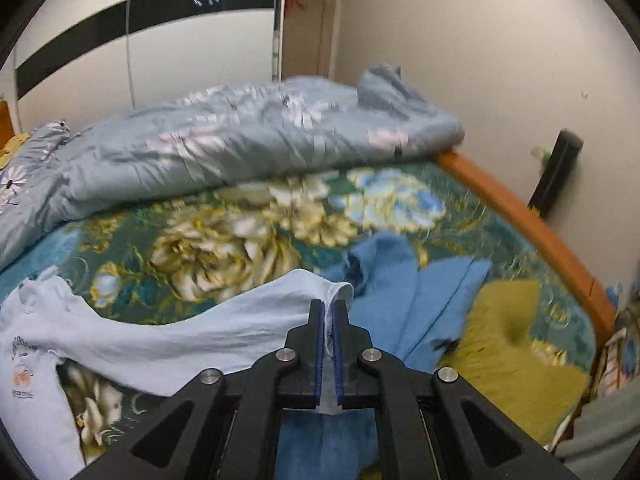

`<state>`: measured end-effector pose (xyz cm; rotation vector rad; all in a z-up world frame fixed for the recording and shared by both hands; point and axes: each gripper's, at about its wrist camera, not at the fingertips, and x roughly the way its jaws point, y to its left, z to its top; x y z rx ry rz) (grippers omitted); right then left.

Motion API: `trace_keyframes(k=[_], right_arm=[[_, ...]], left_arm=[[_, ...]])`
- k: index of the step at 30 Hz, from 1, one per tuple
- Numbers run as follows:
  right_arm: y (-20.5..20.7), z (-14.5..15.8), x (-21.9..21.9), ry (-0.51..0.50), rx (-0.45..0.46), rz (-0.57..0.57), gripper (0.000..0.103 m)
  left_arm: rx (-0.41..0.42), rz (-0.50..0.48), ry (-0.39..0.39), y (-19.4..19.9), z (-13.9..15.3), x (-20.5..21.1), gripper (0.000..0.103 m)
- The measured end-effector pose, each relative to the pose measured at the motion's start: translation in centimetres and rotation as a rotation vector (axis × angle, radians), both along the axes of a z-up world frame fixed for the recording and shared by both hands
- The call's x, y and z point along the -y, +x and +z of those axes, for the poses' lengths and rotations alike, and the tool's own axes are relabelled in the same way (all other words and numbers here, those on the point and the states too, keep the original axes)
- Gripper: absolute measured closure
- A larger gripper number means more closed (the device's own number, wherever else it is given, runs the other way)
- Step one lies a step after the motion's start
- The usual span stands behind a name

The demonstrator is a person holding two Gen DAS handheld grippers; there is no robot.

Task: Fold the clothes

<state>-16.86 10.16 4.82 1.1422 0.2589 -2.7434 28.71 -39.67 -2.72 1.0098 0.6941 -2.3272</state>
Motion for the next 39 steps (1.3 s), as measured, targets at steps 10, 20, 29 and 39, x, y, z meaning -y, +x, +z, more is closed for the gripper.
trace_keyframes(k=[10,20,29,39], right_arm=[[3.3,1.5,0.9,0.04,-0.116,0.04,0.049],[9.2,4.7,3.4,-0.11,-0.142,0.183,0.047],[11.6,4.1,6.7,-0.114,-0.103,0.255,0.047],[12.3,1.6,9.3,-0.091,-0.031,0.278,0.047]], left_arm=[[0.153,-0.04,-0.027,2.4,-2.6,0.4,0.057],[0.245,-0.054,-0.127,2.2,-3.8,0.7,0.099],[0.143,0.075,-0.287,4.5,4.4,9.0,0.101],[0.266,0.346,-0.35,6.0,6.5,23.4,0.101]])
